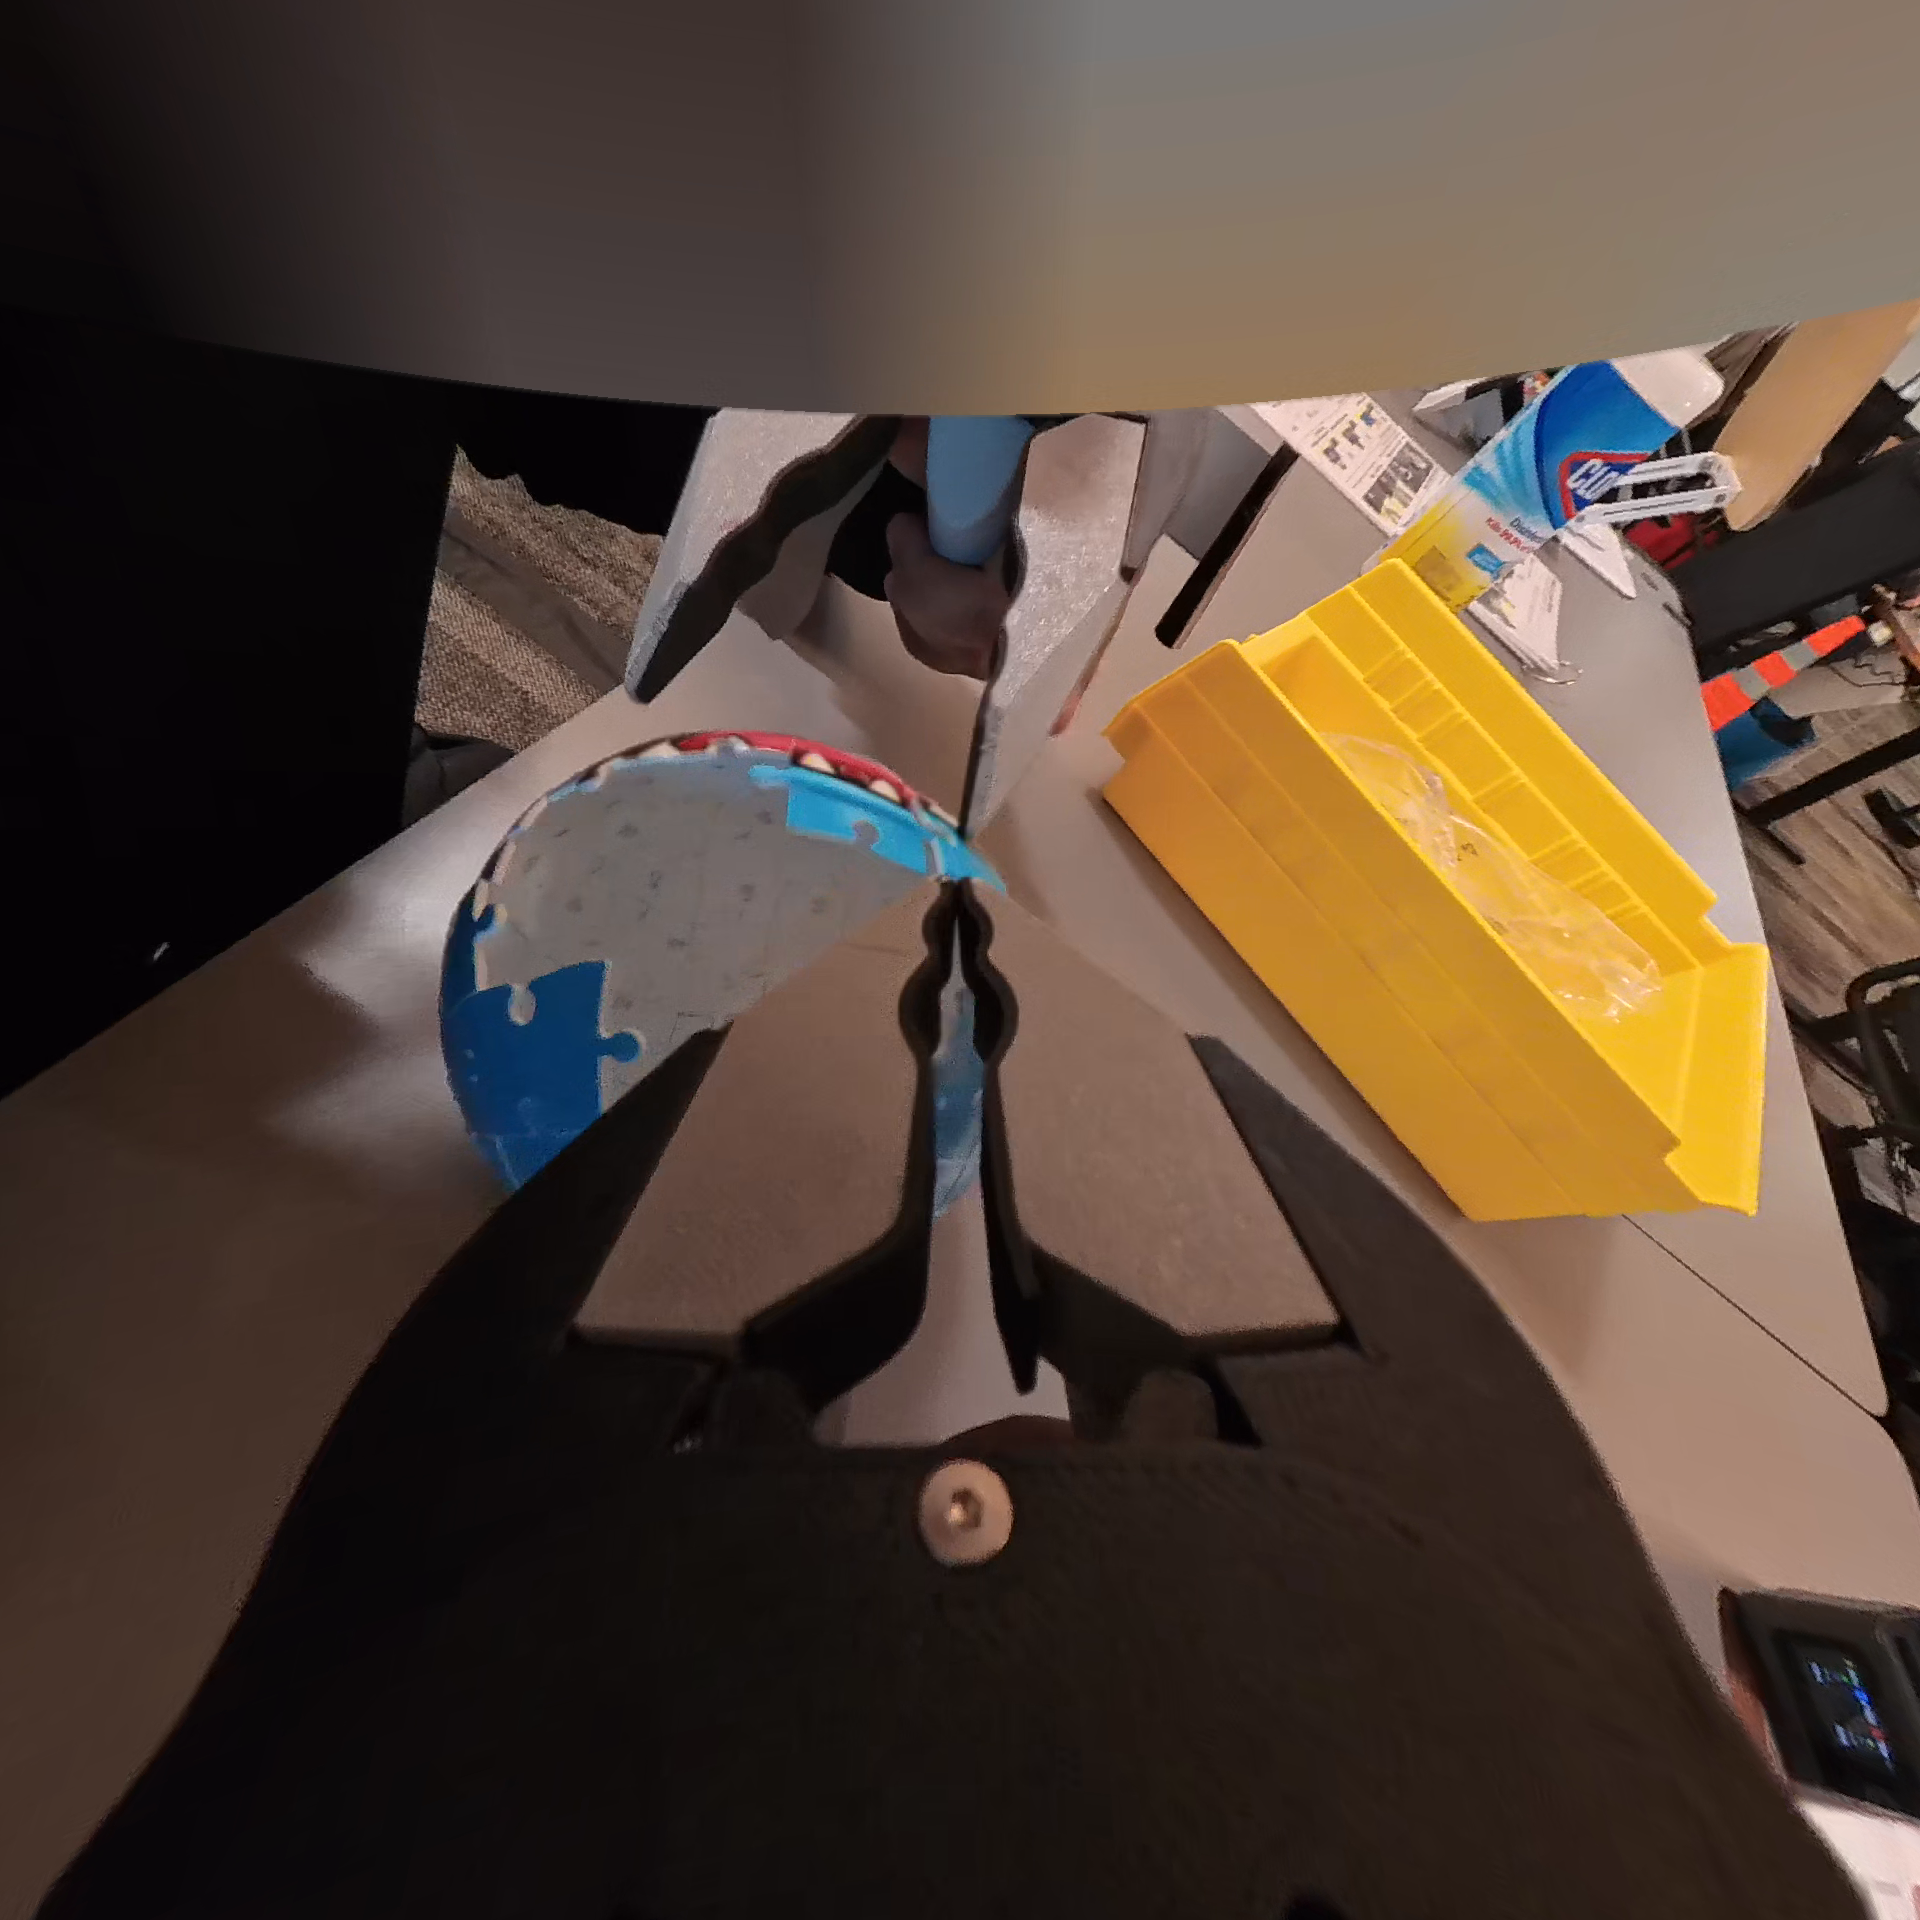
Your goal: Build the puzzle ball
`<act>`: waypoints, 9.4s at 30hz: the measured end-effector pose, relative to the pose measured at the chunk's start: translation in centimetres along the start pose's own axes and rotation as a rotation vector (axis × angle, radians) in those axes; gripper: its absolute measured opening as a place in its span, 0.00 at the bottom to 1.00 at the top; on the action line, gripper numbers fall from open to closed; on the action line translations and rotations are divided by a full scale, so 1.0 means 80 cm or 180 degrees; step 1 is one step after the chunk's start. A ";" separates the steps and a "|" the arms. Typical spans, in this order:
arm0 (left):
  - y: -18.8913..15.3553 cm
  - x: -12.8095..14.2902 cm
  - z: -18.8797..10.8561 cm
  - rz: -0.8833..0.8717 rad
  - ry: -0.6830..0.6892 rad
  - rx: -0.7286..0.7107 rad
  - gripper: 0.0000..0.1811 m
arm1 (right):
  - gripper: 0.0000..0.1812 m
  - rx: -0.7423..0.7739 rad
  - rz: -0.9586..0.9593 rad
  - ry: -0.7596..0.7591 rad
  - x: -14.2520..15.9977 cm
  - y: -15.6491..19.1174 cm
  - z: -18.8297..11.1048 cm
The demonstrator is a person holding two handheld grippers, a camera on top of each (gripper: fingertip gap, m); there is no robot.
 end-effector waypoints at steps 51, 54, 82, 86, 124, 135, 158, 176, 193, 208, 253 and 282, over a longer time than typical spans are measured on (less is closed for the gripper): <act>-0.026 -0.005 -0.004 -0.0286 -0.0183 -0.0660 0.42 | 0.15 0.0221 -0.0643 0.0867 -0.011 0.013 0.024; -0.026 -0.002 -0.003 -0.0331 -0.0187 -0.0606 0.41 | 0.14 0.0246 -0.0857 0.0820 -0.015 0.015 0.027; -0.029 0.010 -0.010 -0.0373 -0.0306 -0.0497 0.42 | 0.05 0.0296 -0.1979 0.0976 -0.023 0.019 0.045; -0.030 0.013 -0.011 -0.0418 -0.0361 -0.0504 0.42 | 0.03 0.0300 -0.2244 0.1057 -0.022 0.020 0.050; -0.034 0.020 -0.015 -0.0492 -0.0676 -0.0306 0.42 | 0.01 0.0042 -0.2040 0.1036 -0.020 0.021 0.057; -0.035 0.018 -0.017 -0.0495 -0.0702 -0.0275 0.40 | 0.01 0.0081 -0.2055 0.0981 -0.020 0.022 0.058; -0.036 0.013 -0.035 -0.0489 -0.0718 -0.0345 0.41 | 0.08 0.0204 -0.2185 0.1101 -0.018 0.020 0.048; -0.041 0.053 -0.041 -0.1354 -0.0368 -0.0715 0.47 | 0.15 0.0597 -0.0912 0.1082 -0.006 0.007 -0.034; -0.036 0.068 0.030 -0.1726 0.0340 -0.0740 0.56 | 0.54 -0.1098 0.1893 -0.0047 0.084 0.039 -0.009; -0.029 0.056 0.020 -0.0381 0.0451 -0.0982 0.56 | 0.57 -0.0261 0.0763 0.0154 0.082 0.061 -0.005; -0.011 0.073 -0.070 -0.0552 0.0048 -0.1374 0.45 | 0.45 -0.0225 0.0898 -0.0396 0.047 0.069 -0.032; -0.046 0.094 -0.025 -0.1382 0.0625 -0.1425 0.57 | 0.41 -0.0759 0.1224 -0.0183 0.106 0.016 -0.030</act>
Point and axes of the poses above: each gripper's, where its closed fingertips meet, z out along the fingers, x out of its underside, y = z × x across the jaws, the point moved 6 cm from there along -z, back along the fingers
